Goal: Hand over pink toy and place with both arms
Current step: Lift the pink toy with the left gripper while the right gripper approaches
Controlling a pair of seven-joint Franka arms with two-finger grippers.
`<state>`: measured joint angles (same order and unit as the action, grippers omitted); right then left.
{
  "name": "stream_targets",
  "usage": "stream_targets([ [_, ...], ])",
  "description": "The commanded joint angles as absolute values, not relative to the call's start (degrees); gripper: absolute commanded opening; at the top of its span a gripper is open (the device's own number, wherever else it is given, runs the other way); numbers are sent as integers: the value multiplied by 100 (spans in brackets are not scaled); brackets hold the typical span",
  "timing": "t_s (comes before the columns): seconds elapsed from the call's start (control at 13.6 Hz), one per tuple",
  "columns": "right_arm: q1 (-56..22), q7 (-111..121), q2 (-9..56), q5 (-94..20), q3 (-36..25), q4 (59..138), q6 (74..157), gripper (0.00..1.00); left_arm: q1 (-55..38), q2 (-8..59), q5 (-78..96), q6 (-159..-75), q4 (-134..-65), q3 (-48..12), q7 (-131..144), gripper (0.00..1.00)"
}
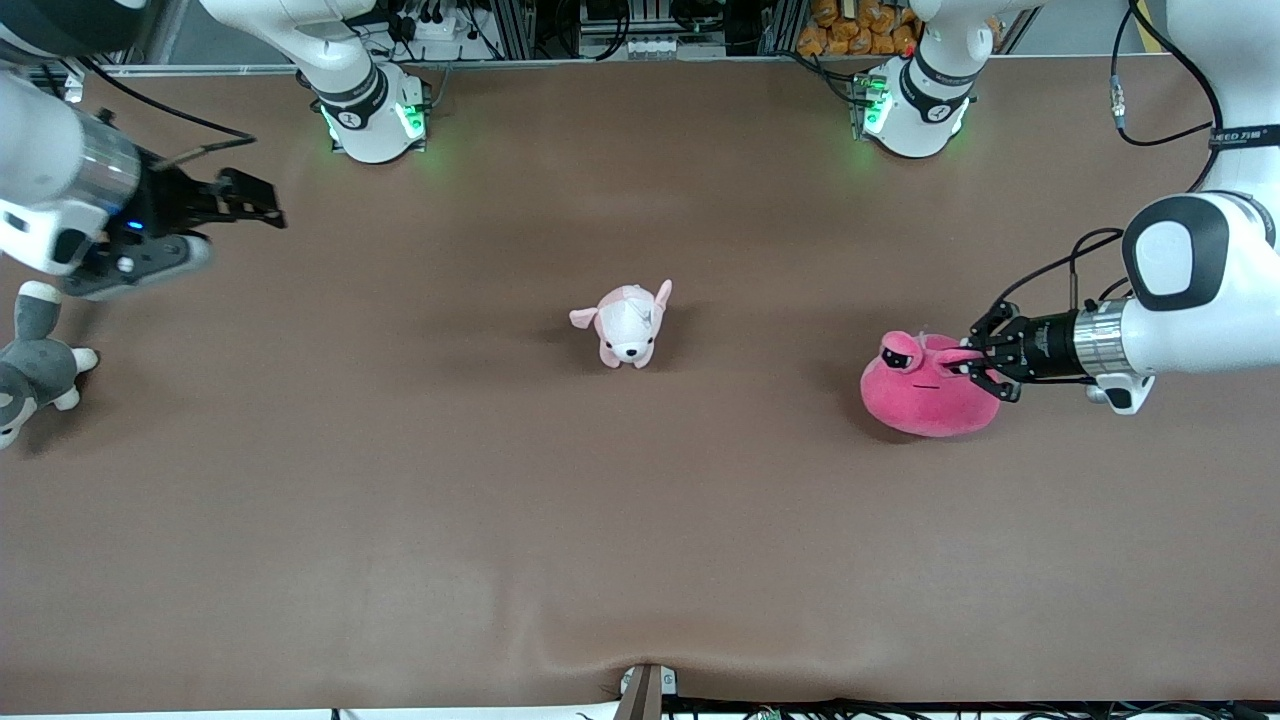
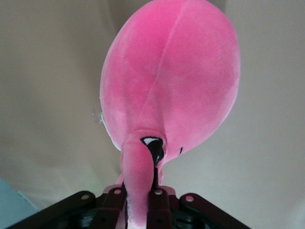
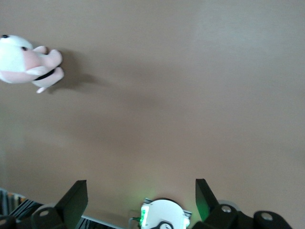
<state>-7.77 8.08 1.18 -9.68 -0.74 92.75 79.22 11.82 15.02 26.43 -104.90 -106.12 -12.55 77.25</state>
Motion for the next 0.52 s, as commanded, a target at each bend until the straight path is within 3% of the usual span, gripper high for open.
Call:
stream_targets([
  [0.0,-774,765,622,-1431,-105,9088,7954,100,1195,1257,2567,-9681,-10075,-1511,8042,0],
  [0.22,-720,835,817,-2081,-114,8939,7945,100,1204,1248,2505,-8818,-9424,-1529,8234,0],
  [0.44,-896,852,975,-2652,-97,8772,8146,100,1195,1257,2584,-8517,-8887,-1704,8839,0],
])
